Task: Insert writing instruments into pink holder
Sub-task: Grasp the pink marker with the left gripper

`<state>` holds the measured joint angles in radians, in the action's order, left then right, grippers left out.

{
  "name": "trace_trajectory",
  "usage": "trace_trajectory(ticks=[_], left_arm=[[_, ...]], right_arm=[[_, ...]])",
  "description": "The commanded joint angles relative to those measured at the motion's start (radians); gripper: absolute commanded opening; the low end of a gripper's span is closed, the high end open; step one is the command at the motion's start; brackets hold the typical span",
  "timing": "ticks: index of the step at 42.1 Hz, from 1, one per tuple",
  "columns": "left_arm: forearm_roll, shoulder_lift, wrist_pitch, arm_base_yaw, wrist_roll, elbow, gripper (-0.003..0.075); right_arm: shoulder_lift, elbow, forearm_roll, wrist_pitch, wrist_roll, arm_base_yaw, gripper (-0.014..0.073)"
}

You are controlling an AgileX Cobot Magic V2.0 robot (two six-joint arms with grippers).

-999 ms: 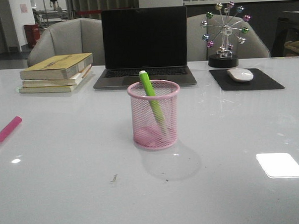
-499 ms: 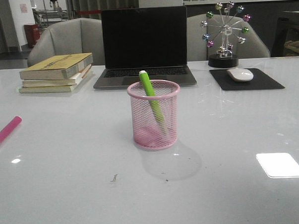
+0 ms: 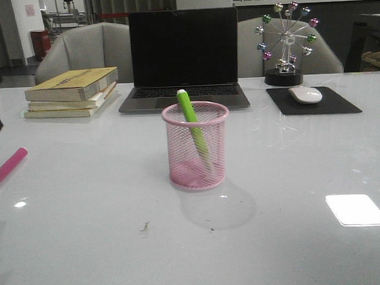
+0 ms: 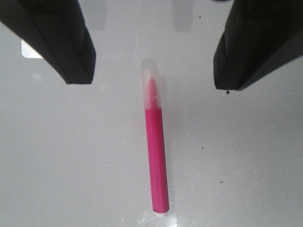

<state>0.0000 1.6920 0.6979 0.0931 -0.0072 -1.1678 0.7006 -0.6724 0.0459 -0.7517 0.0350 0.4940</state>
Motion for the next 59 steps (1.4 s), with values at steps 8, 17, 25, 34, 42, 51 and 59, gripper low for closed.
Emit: trace_trajectory(ticks=[8, 17, 25, 34, 42, 51, 59], left_arm=[[-0.018, 0.215, 0.050, -0.012, -0.006, -0.256, 0.0546], [-0.039, 0.332, 0.080, -0.014, -0.006, -0.385, 0.0461], [-0.041, 0.380, 0.084, -0.014, -0.006, -0.438, 0.0405], [-0.041, 0.410, 0.090, -0.016, -0.006, -0.480, 0.0353], [-0.041, 0.422, 0.121, -0.020, -0.006, -0.480, 0.0308], [-0.041, 0.437, 0.155, -0.023, -0.006, -0.480, 0.0300], [-0.041, 0.435, 0.145, -0.023, -0.006, -0.480, 0.0175]], right_arm=[[-0.005, -0.028, 0.019, 0.059, 0.002, 0.002, 0.0432], [-0.005, -0.028, 0.019, 0.058, 0.002, 0.002, 0.0432], [-0.005, -0.028, 0.019, 0.058, 0.002, 0.002, 0.0432], [-0.005, -0.028, 0.019, 0.058, 0.002, 0.002, 0.0432], [-0.005, -0.028, 0.019, 0.058, 0.002, 0.002, 0.0432], [-0.005, -0.028, 0.019, 0.058, 0.002, 0.002, 0.0432], [-0.005, -0.028, 0.019, 0.058, 0.002, 0.002, 0.0432]])
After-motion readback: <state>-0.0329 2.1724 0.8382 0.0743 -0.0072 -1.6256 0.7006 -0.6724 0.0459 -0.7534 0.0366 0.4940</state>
